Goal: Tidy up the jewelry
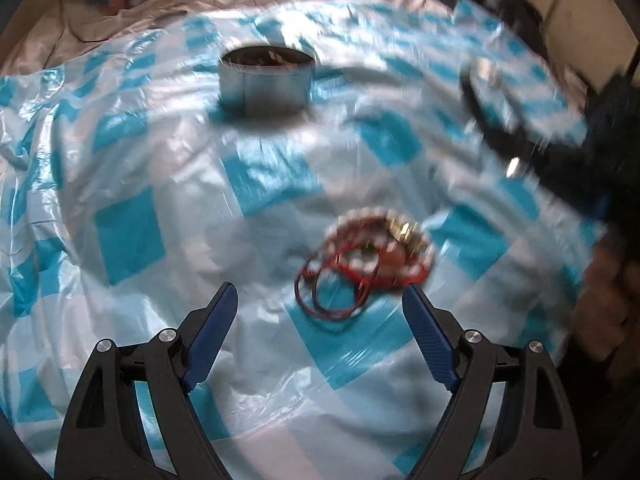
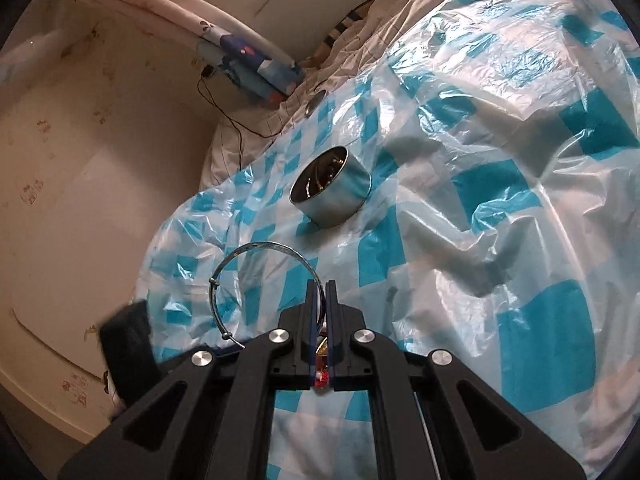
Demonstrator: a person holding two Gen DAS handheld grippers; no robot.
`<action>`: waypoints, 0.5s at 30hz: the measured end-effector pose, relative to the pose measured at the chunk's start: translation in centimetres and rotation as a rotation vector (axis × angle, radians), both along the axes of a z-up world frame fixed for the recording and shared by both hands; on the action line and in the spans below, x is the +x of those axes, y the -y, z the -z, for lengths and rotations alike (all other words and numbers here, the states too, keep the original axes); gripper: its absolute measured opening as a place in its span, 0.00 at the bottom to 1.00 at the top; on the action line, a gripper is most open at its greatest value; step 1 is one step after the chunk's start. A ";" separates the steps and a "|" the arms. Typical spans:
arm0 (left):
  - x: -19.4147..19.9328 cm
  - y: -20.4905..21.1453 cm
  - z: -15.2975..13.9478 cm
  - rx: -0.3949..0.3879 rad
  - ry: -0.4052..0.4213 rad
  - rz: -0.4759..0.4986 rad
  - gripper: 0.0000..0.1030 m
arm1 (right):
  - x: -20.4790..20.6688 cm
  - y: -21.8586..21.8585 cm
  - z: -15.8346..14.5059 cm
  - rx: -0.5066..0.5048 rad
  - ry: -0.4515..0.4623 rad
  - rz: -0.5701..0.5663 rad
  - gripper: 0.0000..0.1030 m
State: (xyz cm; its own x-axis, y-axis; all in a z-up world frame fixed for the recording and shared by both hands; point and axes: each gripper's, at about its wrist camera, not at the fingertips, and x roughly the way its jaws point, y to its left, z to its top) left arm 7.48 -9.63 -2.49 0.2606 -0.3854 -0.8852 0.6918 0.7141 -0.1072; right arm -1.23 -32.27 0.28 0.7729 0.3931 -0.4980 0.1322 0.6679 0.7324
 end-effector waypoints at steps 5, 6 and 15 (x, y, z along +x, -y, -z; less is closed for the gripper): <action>-1.0 -0.1 0.4 -0.023 0.043 0.034 0.52 | -0.1 0.1 0.2 0.007 0.000 -0.008 0.05; -1.1 -0.3 0.2 -0.028 0.041 0.032 0.33 | -0.1 0.0 0.3 0.007 -0.001 -0.009 0.05; -0.3 -2.9 -3.2 -0.149 0.012 0.032 0.04 | -0.3 0.1 0.4 0.014 0.004 -0.011 0.06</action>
